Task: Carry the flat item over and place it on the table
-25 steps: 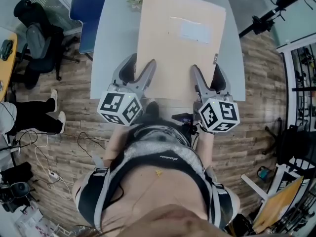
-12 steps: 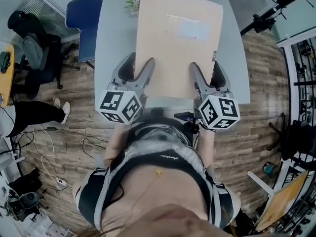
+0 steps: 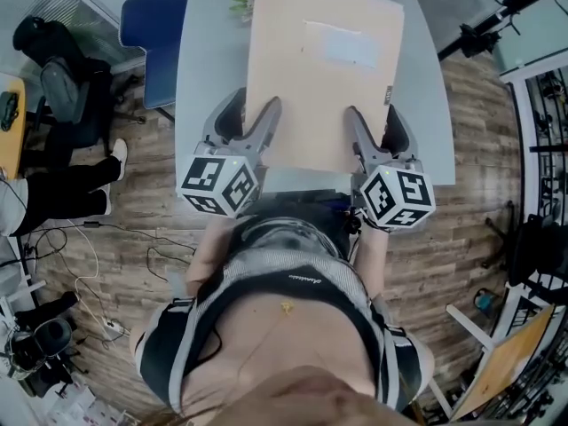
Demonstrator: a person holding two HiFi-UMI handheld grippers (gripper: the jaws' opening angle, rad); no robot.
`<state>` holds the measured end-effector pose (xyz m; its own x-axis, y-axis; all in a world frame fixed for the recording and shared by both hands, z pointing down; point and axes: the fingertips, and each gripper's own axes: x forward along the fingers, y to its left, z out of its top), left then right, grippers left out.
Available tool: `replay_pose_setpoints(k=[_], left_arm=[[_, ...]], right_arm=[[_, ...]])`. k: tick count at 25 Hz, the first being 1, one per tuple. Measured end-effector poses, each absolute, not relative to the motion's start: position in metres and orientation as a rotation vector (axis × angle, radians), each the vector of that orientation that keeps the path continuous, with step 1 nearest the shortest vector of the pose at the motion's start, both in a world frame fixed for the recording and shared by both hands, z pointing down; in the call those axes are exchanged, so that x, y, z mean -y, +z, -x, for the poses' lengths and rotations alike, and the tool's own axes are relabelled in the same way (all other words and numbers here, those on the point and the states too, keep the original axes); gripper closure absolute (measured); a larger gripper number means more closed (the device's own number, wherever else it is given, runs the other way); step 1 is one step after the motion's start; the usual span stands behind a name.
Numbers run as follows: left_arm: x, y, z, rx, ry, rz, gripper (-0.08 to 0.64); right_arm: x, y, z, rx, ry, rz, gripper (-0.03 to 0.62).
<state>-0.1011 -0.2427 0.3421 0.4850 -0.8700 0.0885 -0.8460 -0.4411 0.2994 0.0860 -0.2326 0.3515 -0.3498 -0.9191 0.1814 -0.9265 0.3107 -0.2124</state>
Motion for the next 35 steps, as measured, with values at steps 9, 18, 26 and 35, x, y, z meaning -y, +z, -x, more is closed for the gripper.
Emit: replay_pose_setpoints(k=[9,18,26,35], left_arm=[[0.251,0.346,0.107,1.484,-0.133,-2.401,0.31],[0.259,0.35,0.102,1.476,-0.118,-2.397,0.31],[0.266,0.351,0.093,1.469,-0.106,-2.406,0.31],[0.273,0.354,0.095,1.471,-0.095,-2.394,0.311]], right_arm=[[0.246,0.351,-0.08,2.528,0.42,-1.738,0.273],[0.253,0.356,-0.086,2.513,0.432,-1.746,0.278],[0.259,0.359,-0.095,2.509,0.437,-1.762,0.281],[0.265,0.361,-0.093,2.505,0.438,-1.751,0.284]])
